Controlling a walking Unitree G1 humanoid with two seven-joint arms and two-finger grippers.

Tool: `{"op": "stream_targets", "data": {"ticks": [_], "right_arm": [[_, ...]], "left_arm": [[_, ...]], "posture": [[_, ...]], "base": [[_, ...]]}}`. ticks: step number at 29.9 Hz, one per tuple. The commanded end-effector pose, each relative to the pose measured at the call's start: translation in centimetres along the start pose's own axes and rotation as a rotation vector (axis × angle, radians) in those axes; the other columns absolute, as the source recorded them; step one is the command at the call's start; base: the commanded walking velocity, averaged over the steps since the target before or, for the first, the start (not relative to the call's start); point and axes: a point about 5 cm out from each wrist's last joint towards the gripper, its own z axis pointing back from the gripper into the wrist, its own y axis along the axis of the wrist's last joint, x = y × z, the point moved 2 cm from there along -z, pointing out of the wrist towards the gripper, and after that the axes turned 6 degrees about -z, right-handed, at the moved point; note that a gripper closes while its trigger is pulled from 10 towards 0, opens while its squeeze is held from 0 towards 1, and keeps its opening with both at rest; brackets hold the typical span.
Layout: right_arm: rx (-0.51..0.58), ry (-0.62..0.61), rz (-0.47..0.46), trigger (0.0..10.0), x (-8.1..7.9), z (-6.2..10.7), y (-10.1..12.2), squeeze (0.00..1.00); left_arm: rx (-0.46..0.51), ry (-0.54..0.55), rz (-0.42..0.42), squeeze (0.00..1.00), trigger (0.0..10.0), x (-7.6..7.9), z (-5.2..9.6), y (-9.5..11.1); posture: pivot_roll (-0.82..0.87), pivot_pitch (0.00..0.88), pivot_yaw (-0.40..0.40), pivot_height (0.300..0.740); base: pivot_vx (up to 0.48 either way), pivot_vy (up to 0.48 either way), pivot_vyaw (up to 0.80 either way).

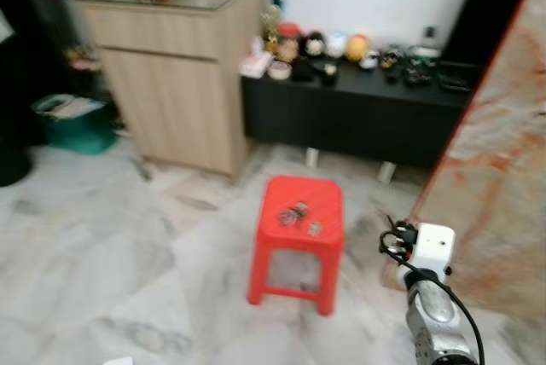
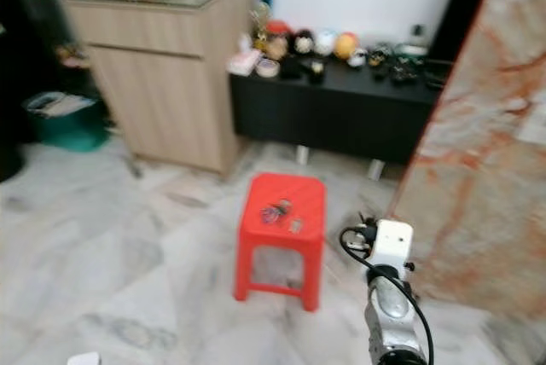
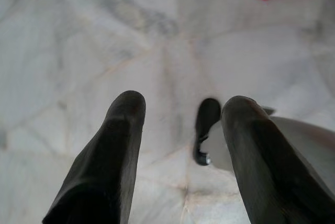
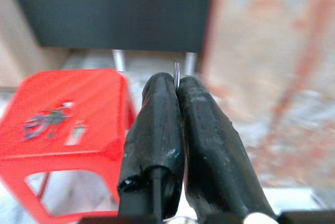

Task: Hang keys on a hook

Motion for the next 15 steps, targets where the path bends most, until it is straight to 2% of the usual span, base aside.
{"op": "stream_targets", "data": {"ticks": [1,15], "right_arm": [[0.01,-0.005,-0.001,10.0,0.0,-0.2,0.4,0.0],[0.022,-0.007,-0.019,10.0,-0.3,-0.4,0.7,0.0]], "left_arm": [[-0.004,-0.001,-0.018,0.0,10.0,0.0,0.0,-0.2],[0.057,-0.013,-0.035,0.0,10.0,0.5,-0.3,1.5]], "posture": [[0.02,0.0,-0.048,0.74],[0.02,0.0,-0.039,0.74]], "base": [[0.0,0.0,-0.8],[0.0,0.0,-0.8]]}}
